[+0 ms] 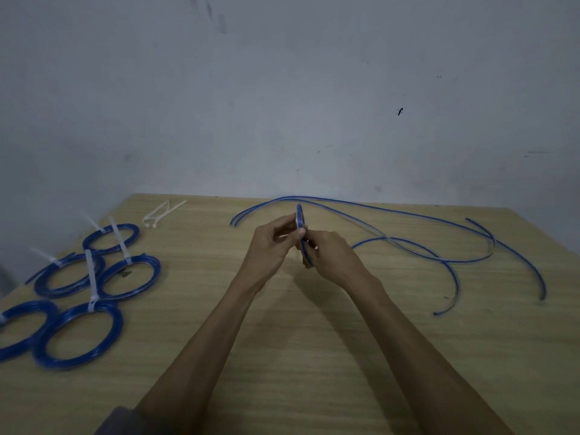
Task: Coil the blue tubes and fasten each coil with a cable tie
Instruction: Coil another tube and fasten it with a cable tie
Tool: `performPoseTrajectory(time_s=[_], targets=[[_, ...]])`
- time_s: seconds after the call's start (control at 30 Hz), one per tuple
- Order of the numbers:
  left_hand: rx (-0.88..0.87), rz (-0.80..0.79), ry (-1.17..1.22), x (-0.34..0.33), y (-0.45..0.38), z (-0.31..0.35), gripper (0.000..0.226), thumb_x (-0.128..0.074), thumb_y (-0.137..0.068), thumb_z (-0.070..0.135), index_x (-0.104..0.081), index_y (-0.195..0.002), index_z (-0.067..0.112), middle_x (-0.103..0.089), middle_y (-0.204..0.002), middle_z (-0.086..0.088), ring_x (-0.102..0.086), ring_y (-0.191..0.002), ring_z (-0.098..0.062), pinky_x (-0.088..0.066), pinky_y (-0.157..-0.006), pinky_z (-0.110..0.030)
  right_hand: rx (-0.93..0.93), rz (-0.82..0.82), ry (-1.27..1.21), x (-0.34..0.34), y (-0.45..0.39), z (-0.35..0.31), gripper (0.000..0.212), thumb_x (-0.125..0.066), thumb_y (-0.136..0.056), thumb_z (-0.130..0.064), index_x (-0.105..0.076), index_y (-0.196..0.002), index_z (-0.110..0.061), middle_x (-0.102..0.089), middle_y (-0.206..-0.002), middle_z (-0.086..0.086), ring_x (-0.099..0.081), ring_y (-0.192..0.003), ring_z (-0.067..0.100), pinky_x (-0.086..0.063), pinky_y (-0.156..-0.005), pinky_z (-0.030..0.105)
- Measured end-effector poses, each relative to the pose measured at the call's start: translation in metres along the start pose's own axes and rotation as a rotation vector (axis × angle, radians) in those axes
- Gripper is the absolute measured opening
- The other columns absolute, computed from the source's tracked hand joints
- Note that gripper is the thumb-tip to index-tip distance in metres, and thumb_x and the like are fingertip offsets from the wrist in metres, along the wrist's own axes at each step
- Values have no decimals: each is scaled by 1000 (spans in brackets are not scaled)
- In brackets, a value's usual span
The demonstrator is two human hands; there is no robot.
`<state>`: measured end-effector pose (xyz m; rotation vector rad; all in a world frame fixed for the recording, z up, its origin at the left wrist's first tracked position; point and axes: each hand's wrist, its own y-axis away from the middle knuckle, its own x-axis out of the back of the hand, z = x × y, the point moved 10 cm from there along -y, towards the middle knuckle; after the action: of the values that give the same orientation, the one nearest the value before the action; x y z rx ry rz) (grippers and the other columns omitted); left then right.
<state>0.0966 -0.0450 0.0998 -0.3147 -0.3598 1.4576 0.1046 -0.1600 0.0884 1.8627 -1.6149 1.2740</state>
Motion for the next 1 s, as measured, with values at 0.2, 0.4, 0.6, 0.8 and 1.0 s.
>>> performPoseTrajectory(time_s=[0.2,0.4,0.6,0.8,1.0], targets=[[107,147,141,18,-2,-16,22,-71,-89,2,-74,-108,14,-76,-92,2,-71,-92,-11,-56,-89,-30,-16,-50,-275,-7,3,6,17,-49,-104,-18,-59,-118,-16,-75,-84,-2,-72,-71,9,-58,-83,40],[157,147,483,34,-7,-23,18,-56,-100,7,-70,-111,6,-69,-89,-7,-68,-89,-17,-56,-89,-34,-6,-86,-226,-16,15,11,28,-59,-100,-34,-57,-124,-20,-71,-107,-3,-64,-104,9,-50,-90,28],[152,-9,570,19,-6,-12,23,-42,-105,9,-62,-114,5,-54,-76,1,-48,-71,-11,-44,-74,-25,53,-145,49,-23,0,18,25,-48,-104,-28,-67,-102,-11,-70,-95,6,-64,-88,27,-50,-80,48],[-46,-237,-145,1,3,15,22,-46,-106,10,-66,-113,4,-50,-72,2,-47,-70,-9,-41,-72,-20,86,-214,343,-2,-32,25,27,-61,-95,-46,-70,-93,-20,-69,-94,5,-61,-92,26,-47,-78,40],[-213,-458,-830,-19,27,-5,16,-48,-101,21,-64,-95,22,-64,-78,6,-58,-71,-13,-41,-64,-31,73,-154,467,42,-60,31,26,-58,-99,-43,-70,-94,-21,-70,-97,4,-63,-94,26,-43,-73,34]])
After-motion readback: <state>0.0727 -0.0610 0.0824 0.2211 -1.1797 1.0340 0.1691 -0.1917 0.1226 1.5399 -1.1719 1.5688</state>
